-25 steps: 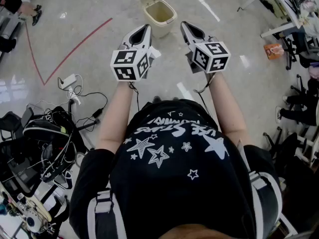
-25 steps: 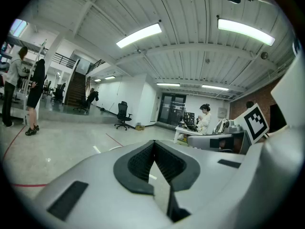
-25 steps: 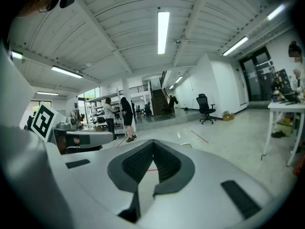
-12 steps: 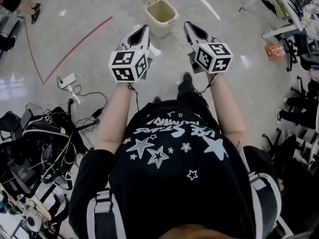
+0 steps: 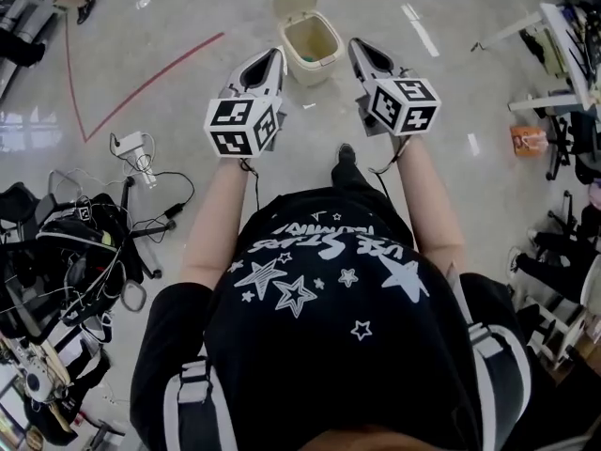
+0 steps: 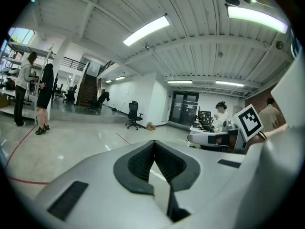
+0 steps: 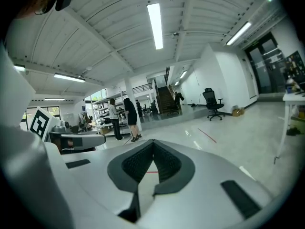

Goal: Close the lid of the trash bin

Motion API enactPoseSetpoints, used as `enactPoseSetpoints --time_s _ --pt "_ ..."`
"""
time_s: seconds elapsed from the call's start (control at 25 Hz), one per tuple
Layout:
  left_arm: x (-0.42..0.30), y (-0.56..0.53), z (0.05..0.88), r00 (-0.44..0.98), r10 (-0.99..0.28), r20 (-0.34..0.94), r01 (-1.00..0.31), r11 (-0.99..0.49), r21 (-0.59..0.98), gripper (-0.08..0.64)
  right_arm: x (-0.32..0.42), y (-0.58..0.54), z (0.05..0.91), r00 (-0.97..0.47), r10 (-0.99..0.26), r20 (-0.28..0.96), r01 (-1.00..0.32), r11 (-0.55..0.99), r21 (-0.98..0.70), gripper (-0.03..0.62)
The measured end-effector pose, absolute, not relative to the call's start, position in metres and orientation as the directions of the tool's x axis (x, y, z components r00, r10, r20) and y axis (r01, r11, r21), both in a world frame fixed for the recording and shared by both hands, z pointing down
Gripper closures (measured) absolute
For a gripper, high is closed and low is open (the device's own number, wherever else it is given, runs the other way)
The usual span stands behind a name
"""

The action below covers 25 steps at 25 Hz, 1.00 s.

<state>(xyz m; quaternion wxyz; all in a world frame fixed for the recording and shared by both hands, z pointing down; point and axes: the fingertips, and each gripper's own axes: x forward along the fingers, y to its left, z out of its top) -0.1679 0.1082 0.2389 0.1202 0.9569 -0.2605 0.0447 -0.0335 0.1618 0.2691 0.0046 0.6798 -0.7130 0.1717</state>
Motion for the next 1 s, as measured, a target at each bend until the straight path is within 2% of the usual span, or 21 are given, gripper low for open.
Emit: enactPoseSetpoints --time_s 0.48,0.68,1.0 --pt "-0.090 0.070 0.231 0.738 -0.658 0.150 -0.673 -0.706 0.219 0.549 0.054 0.099 0.267 -0.276 -0.930 0.242 -0.944 0.215 -0.250 0.586" --pt "-0.079 0.070 0.234 0.684 -0.712 0.157 -0.727 -0.650 0.221 0.549 0.070 0.085 0.274 -0.347 -0.903 0.252 -0.922 0.280 -0.267 0.587" --pt "-0.071 0.069 0.244 0.653 -0.732 0.191 -0.757 -0.623 0.199 0.549 0.071 0.067 0.283 -0.398 -0.879 0.264 -0.906 0.332 -0.262 0.588"
